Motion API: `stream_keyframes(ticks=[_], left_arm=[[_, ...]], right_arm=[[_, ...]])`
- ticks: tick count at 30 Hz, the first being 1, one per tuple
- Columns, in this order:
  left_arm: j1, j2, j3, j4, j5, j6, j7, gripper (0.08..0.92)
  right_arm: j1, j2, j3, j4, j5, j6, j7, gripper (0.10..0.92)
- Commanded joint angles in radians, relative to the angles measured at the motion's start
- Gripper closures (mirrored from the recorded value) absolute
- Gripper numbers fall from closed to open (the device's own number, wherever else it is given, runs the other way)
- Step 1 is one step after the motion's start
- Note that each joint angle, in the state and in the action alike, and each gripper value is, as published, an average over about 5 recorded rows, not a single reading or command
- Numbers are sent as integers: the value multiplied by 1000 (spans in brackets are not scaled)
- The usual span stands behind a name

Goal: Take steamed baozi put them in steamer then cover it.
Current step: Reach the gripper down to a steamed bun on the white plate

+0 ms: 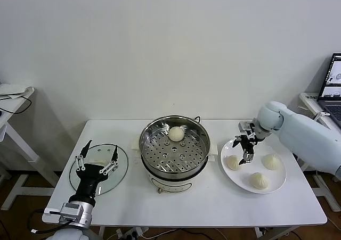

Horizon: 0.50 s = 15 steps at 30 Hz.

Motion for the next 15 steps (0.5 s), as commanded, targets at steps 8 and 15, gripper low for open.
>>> stream_keyframes(ticks=[8,15], left_arm=[[0,0,3,2,3,0,0,177],[2,0,2,5,5,-1,0,177]], right_arm=[[-92,37,94,-57,-82,9,15,203],[-102,60,109,-78,-103,14,16,203]])
